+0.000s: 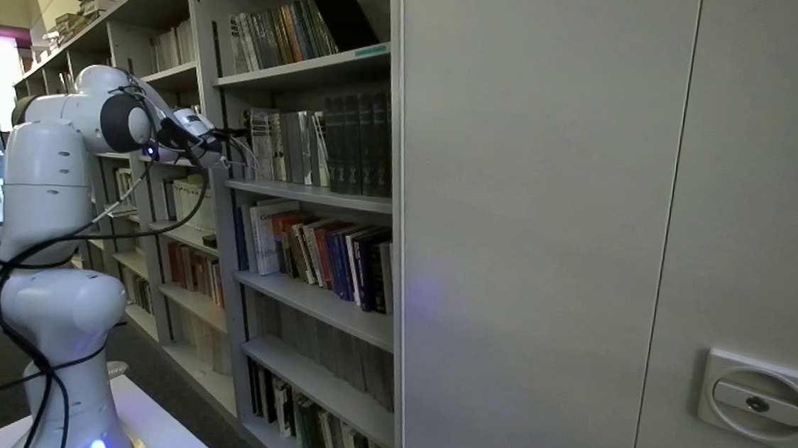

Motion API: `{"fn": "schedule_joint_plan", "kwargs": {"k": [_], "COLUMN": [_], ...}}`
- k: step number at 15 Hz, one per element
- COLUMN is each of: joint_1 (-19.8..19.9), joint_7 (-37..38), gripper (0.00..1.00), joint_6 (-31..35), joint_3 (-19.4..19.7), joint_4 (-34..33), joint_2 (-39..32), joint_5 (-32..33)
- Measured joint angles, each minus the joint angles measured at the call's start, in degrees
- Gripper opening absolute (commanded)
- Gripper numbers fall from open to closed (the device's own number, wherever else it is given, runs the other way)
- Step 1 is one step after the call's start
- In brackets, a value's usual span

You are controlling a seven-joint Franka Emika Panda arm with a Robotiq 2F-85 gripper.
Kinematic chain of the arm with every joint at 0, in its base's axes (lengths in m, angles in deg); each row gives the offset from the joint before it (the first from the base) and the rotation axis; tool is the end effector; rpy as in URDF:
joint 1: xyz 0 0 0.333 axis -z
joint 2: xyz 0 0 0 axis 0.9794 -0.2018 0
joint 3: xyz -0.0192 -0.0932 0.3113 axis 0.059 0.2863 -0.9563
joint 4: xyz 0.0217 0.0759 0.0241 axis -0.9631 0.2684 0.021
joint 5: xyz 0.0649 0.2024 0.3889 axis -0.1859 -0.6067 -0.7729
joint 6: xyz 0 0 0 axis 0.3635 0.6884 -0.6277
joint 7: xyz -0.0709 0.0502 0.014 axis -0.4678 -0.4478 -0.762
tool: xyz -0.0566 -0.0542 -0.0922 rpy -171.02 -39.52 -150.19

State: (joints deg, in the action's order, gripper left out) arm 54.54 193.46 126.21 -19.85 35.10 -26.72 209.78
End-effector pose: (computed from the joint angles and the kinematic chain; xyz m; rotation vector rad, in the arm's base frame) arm 0.5672 0.4506 0.6107 -1.8849 -0.1815 -2.2814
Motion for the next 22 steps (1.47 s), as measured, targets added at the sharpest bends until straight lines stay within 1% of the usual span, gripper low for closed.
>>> {"fn": "schedule_joint_plan", "kwargs": {"k": [8,13,22], "joint_1": [0.1,1.6,2.2], "joint_7": [0.0,0.0,0.0], "gripper": [1.0,1.0,1.0], "joint_6": [0.0,0.0,0.0], "joint_3": [1.5,0.9,0.2], "joint_4": [3.1,4.0,6.3], "joint_2": [2.7,4.2,6.4], "joint_5": [-1.1,-1.6,-2.7]}}
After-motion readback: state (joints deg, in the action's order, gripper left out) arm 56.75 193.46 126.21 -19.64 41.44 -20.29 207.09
